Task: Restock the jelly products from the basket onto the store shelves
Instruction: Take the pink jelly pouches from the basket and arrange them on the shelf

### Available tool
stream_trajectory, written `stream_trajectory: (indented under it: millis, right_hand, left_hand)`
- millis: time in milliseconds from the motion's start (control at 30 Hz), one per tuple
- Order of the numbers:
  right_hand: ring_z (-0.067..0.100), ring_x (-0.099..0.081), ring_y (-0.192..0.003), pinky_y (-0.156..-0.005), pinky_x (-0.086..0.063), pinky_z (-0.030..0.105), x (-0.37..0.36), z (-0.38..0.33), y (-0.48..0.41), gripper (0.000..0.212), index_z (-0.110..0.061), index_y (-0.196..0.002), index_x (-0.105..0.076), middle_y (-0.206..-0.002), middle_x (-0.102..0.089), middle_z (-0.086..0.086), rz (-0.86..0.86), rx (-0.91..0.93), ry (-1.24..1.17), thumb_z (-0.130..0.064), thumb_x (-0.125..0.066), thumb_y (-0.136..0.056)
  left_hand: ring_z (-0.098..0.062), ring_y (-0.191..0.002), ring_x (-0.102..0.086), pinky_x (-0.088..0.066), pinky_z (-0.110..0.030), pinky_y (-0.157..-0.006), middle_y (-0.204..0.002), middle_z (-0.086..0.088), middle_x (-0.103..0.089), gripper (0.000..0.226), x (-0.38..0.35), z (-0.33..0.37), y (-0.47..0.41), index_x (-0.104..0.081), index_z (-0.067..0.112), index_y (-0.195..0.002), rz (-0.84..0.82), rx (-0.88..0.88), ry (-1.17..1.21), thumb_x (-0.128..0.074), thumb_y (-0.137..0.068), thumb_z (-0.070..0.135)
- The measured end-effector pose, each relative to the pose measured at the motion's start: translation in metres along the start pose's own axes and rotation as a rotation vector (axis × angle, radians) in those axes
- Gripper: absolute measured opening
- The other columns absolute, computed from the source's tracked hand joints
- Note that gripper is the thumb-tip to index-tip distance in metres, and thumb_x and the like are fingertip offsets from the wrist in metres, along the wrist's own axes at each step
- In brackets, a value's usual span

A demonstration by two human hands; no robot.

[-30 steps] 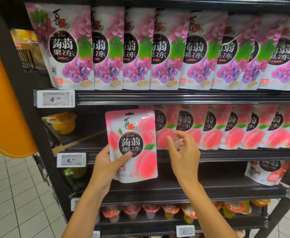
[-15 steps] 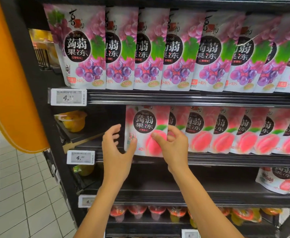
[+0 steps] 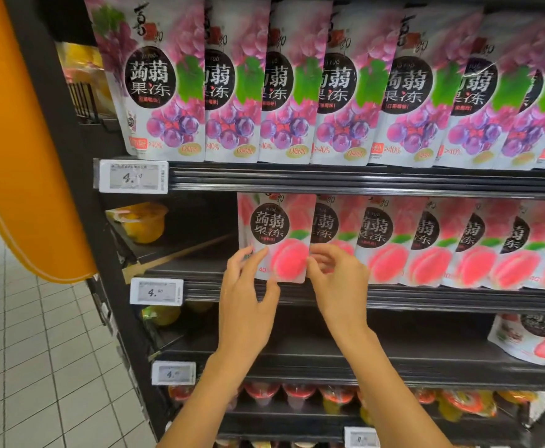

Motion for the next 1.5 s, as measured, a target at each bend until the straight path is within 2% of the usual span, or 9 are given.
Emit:
stream_trajectory:
  millis: [100, 700, 833, 967, 1100, 1200, 1300, 1400, 1500]
  right_hand:
    - [0.002, -0.068, -0.077, -0.073, -0.058, 0.031, 0.003, 0.005, 0.002, 0.018, -0.028, -0.104, -0.075, -0.086, -0.074, -0.015, -0.017, -0.057, 0.138, -0.026, -0.068, -0.088]
    - [-0.001, -0.068, -0.074, -0.071, -0.058, 0.034, 0.023, 0.012, 0.015, 0.015, -0.036, -0.1, -0.067, -0.082, -0.071, -0.021, 0.073, -0.148, 0.075, -0.03, -0.069, -0.086]
    - [-0.005, -0.065, -0.067, -0.068, -0.057, 0.033, 0.031, 0.02, 0.023, 0.016, -0.037, -0.1, -0.067, -0.08, -0.07, -0.023, 0.083, -0.132, 0.072, -0.031, -0.07, -0.085]
    - [-0.004, -0.064, -0.063, -0.066, -0.056, 0.031, 0.035, 0.038, 0.039, 0.014, -0.035, -0.099, -0.069, -0.075, -0.068, -0.027, 0.065, -0.097, 0.034, -0.029, -0.07, -0.085]
    - [0.002, -0.066, -0.062, -0.066, -0.058, 0.033, 0.038, 0.076, 0.07, 0.013, -0.026, -0.1, -0.071, -0.082, -0.072, -0.021, 0.019, -0.076, -0.052, -0.025, -0.071, -0.088]
    - [0.003, -0.068, -0.067, -0.066, -0.059, 0.035, 0.036, 0.123, 0.103, 0.012, -0.027, -0.1, -0.072, -0.084, -0.072, -0.018, -0.076, -0.133, 0.012, -0.027, -0.069, -0.088]
    - [0.004, -0.067, -0.067, -0.066, -0.058, 0.036, 0.026, 0.193, 0.15, 0.011, -0.028, -0.093, -0.072, -0.081, -0.073, -0.012, -0.252, -0.279, 0.119, -0.022, -0.065, -0.087]
    - [-0.005, -0.059, -0.061, -0.059, -0.046, 0.006, 0.017, 0.269, 0.21, 0.011, -0.026, -0.084, -0.074, -0.075, -0.072, -0.014, -0.478, -0.4, 0.23, -0.024, -0.065, -0.09]
    - [-0.001, -0.06, -0.068, -0.07, -0.039, 0.007, 0.016, 0.336, 0.276, 0.016, -0.014, -0.076, -0.074, -0.074, -0.071, -0.009, -0.609, -0.56, 0.153, -0.013, -0.067, -0.09]
  left_hand:
    - [-0.002, -0.131, -0.037, -0.038, -0.025, -0.104, -0.146, 0.013, -0.034, 0.049, -0.003, 0.001, 0.001, -0.049, 0.033, -0.14, -0.009, 0.008, -0.005, -0.06, -0.094, 0.023]
    - [-0.012, -0.128, -0.045, -0.049, -0.042, -0.1, -0.143, 0.011, -0.036, 0.046, -0.013, 0.012, 0.008, -0.052, 0.027, -0.138, -0.038, 0.016, 0.005, -0.06, -0.094, 0.018]
    - [-0.007, -0.131, -0.04, -0.04, -0.032, -0.108, -0.139, 0.01, -0.039, 0.039, -0.015, 0.012, 0.016, -0.057, 0.023, -0.131, -0.006, 0.003, 0.001, -0.06, -0.093, 0.016]
    - [0.001, -0.123, -0.044, -0.035, -0.019, -0.107, -0.123, 0.015, -0.052, 0.029, -0.023, 0.018, 0.036, -0.062, 0.026, -0.116, 0.021, -0.011, 0.08, -0.058, -0.092, 0.009]
    - [0.002, -0.102, -0.052, -0.041, -0.03, -0.097, -0.098, 0.025, -0.06, 0.024, -0.04, 0.004, 0.071, -0.066, 0.029, -0.099, 0.035, 0.035, 0.067, -0.054, -0.091, 0.01]
    - [-0.004, -0.093, -0.057, -0.045, -0.038, -0.092, -0.09, 0.023, -0.064, 0.021, -0.068, -0.027, 0.112, -0.068, 0.028, -0.091, -0.086, 0.131, 0.042, -0.052, -0.09, 0.015]
    - [-0.007, -0.086, -0.061, -0.048, -0.027, -0.084, -0.087, 0.016, -0.067, 0.021, -0.106, -0.077, 0.171, -0.07, 0.025, -0.087, -0.248, 0.282, 0.028, -0.057, -0.091, 0.009]
    - [-0.015, -0.084, -0.065, -0.05, -0.028, -0.078, -0.09, 0.003, -0.072, 0.017, -0.144, -0.14, 0.246, -0.072, 0.02, -0.089, -0.437, 0.543, 0.024, -0.059, -0.093, 0.009]
    - [-0.027, -0.089, -0.067, -0.051, -0.036, -0.08, -0.095, -0.011, -0.074, 0.015, -0.175, -0.197, 0.324, -0.074, 0.006, -0.091, -0.555, 0.728, 0.036, -0.06, -0.093, 0.01]
Point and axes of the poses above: each hand's wrist, its own y-axis away from the middle knuckle, its own x-axis out of the back of the hand, z = x × y, the point moved 6 cm from there along -y, towards the middle knuckle
